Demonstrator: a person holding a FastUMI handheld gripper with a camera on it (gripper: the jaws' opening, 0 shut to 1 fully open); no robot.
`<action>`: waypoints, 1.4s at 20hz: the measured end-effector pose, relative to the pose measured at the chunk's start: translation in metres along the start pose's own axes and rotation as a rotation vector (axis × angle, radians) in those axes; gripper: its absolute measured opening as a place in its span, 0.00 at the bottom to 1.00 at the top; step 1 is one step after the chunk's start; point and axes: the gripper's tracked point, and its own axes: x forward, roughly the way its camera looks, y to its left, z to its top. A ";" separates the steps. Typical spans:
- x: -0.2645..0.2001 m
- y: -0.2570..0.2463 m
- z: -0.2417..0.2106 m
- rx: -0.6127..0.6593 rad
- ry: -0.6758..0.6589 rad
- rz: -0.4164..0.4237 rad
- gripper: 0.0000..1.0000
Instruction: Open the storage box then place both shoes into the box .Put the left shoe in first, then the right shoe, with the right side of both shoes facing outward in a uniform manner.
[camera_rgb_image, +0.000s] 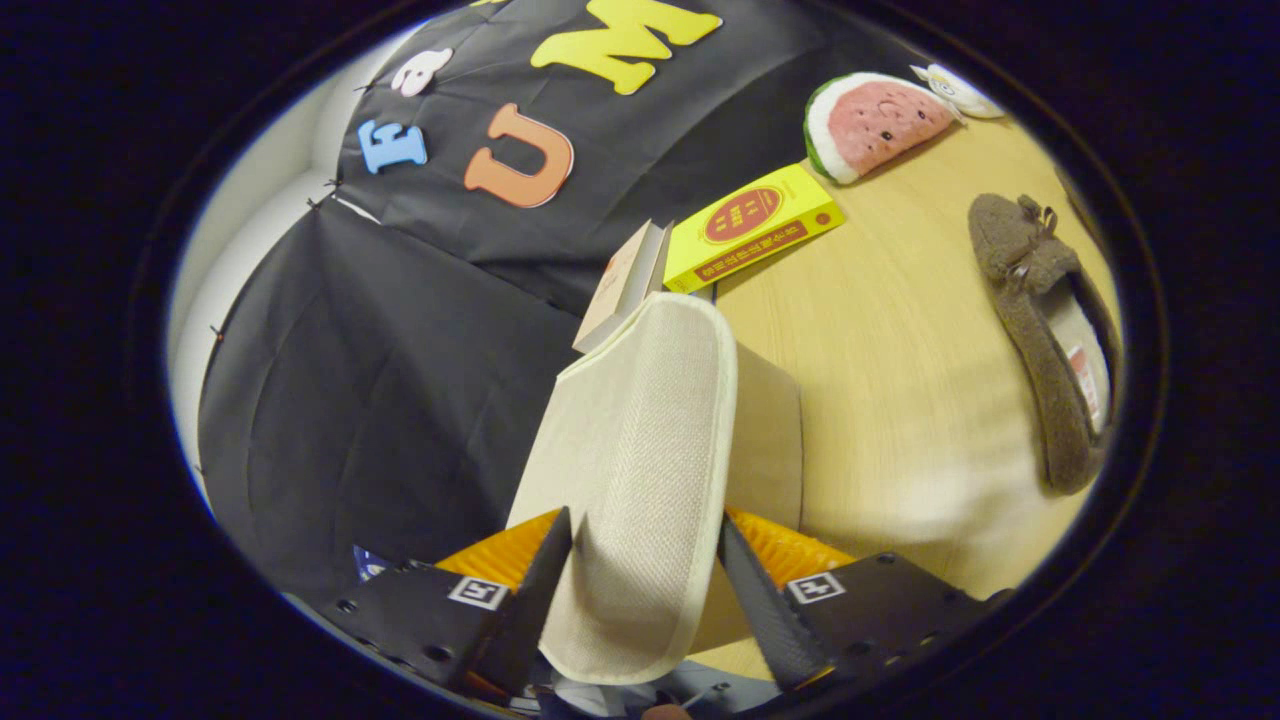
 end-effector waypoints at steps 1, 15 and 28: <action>-0.004 0.003 0.002 -0.010 -0.007 -0.001 0.70; -0.043 0.107 0.057 -0.219 -0.079 0.023 0.00; 0.029 0.274 0.029 -0.552 -0.035 0.055 0.03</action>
